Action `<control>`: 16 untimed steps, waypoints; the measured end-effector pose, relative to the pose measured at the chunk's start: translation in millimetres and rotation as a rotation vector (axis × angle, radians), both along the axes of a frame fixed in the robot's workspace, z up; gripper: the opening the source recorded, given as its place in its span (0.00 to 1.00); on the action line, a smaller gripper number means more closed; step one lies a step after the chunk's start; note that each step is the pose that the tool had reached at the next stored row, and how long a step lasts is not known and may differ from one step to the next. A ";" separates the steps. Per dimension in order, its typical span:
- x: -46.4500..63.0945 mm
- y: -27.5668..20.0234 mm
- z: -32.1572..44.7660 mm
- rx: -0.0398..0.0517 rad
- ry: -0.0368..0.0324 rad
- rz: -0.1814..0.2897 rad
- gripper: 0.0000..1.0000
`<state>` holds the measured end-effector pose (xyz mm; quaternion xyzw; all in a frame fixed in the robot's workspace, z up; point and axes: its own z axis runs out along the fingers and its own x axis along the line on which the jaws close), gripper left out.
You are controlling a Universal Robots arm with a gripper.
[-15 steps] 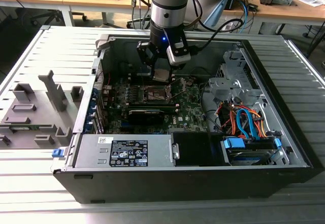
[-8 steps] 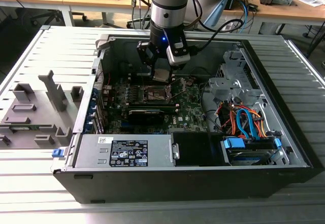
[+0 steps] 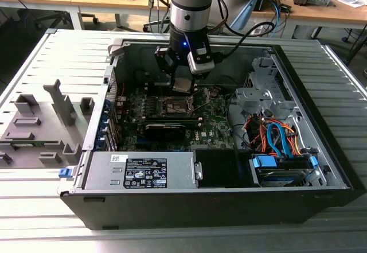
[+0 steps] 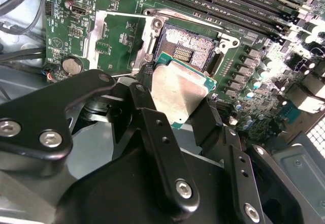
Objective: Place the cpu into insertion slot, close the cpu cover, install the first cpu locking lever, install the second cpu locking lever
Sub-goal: 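Place the cpu into insertion slot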
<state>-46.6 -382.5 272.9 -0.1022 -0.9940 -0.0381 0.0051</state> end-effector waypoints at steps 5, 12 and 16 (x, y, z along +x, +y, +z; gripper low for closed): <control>0.0 0.0 -0.1 -0.0004 0.0000 -0.006 0.54; 0.0 0.0 -0.1 -0.0009 0.0000 -0.015 0.54; 0.0 0.0 -0.2 -0.0016 0.0000 -0.021 0.54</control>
